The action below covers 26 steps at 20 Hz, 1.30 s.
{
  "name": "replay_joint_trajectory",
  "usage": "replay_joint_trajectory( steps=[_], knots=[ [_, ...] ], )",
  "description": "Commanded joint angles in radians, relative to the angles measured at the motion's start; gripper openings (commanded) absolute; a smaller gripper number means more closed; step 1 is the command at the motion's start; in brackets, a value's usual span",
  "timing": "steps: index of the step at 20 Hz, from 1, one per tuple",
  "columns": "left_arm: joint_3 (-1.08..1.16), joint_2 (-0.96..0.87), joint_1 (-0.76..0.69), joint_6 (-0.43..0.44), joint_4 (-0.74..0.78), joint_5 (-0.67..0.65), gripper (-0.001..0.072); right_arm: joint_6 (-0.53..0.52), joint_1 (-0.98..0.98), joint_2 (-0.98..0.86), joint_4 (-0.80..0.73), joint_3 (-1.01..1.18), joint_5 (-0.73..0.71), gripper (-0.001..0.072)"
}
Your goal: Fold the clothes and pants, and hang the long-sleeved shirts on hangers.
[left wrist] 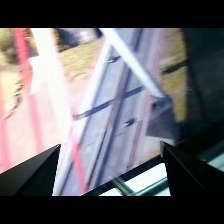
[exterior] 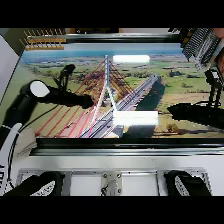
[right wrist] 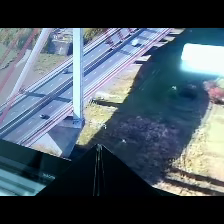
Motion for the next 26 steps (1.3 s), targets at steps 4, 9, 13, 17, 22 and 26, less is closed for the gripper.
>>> replay_joint_trajectory(
  steps=[4, 9, 13, 17, 22, 26],
  knots=[
    [-0.045, 0.067, 0.379, -0.292, 0.735, -0.13, 0.0699, 0.0, 0.001, -0.001, 0.0, 0.001, 0.0, 0.0017],
    [-0.252, 0.025, 0.642, -0.297, 0.756, 0.014, 0.0699, 0.0, 0.001, -0.002, 0.0, 0.001, 0.0, 0.0017],
    [-0.349, -0.065, 0.709, -0.297, 0.754, 0.075, 0.0699, 0.0, 0.001, -0.002, 0.0, 0.001, 0.0, 0.0017],
    [-0.437, -0.116, 0.7, -0.298, 0.754, 0.128, 0.0681, 0.0, 0.001, -0.002, 0.0, 0.001, 0.0, 0.0017],
    [-0.377, -0.036, 0.632, -0.298, 0.743, 0.127, 0.0009, 0.0, 0.001, -0.002, 0.0, 0.001, 0.0, 0.0017],
    [-0.112, 0.183, 0.387, -0.298, 0.661, 0.012, 0.0008, 0.0, 0.001, -0.002, 0.001, 0.001, 0.0, 0.0016]
  ],
)
